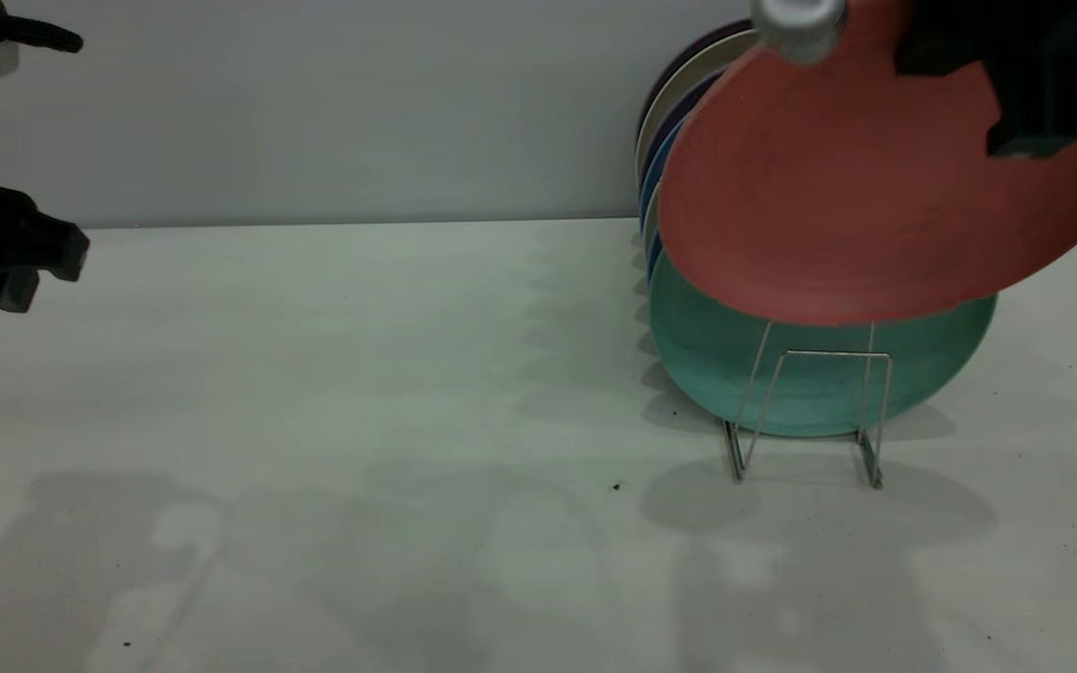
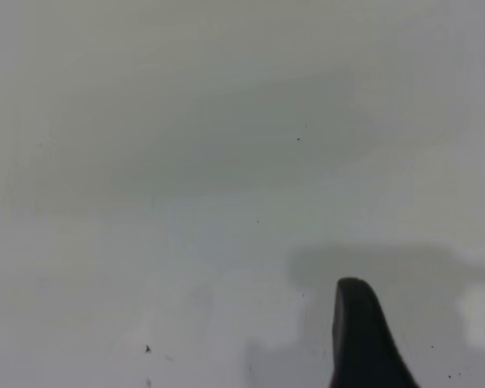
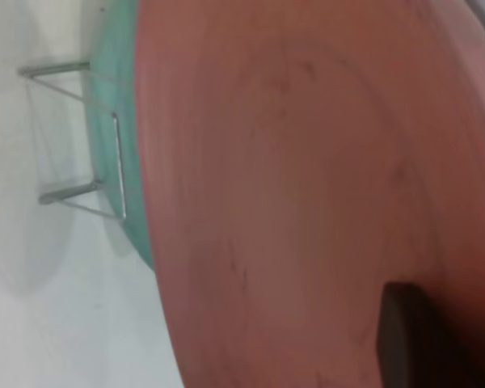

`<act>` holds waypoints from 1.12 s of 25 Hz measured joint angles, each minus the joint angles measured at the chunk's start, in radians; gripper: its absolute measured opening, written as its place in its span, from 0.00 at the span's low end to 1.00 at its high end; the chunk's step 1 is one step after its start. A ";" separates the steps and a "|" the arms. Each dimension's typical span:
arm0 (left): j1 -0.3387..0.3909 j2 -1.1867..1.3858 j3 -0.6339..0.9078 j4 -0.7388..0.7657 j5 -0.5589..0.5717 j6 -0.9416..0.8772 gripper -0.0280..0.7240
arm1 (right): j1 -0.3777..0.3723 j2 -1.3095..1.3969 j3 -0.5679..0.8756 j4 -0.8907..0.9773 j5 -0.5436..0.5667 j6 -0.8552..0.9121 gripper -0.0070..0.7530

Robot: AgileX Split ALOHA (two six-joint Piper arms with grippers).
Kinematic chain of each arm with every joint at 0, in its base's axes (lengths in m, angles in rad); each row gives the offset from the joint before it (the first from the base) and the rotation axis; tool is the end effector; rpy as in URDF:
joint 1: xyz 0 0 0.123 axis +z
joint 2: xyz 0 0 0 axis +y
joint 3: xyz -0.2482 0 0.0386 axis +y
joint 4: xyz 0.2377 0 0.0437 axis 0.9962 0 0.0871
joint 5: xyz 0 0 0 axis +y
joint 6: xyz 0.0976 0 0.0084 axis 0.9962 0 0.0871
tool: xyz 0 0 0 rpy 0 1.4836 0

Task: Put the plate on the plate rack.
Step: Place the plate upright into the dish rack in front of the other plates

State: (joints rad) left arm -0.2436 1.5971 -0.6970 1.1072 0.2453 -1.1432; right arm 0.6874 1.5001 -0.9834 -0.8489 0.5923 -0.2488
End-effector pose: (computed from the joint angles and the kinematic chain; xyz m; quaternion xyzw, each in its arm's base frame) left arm 0.2814 -0.0479 0.1347 0.0574 0.9414 0.0566 0.3274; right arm 0.2641 0.1636 0.2271 -0.6336 0.6625 -0.2527 0.3094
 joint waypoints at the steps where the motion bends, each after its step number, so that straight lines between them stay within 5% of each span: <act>1: 0.000 0.000 0.000 0.000 0.000 0.000 0.61 | 0.000 0.014 0.000 -0.002 -0.004 0.005 0.13; 28: 0.000 0.000 0.000 0.000 -0.003 -0.002 0.61 | -0.034 0.148 -0.001 -0.131 -0.075 0.180 0.13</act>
State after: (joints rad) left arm -0.2436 1.5971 -0.6970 1.1072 0.2425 -1.1456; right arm 0.6531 1.6478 -0.9845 -0.9800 0.5174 -0.0683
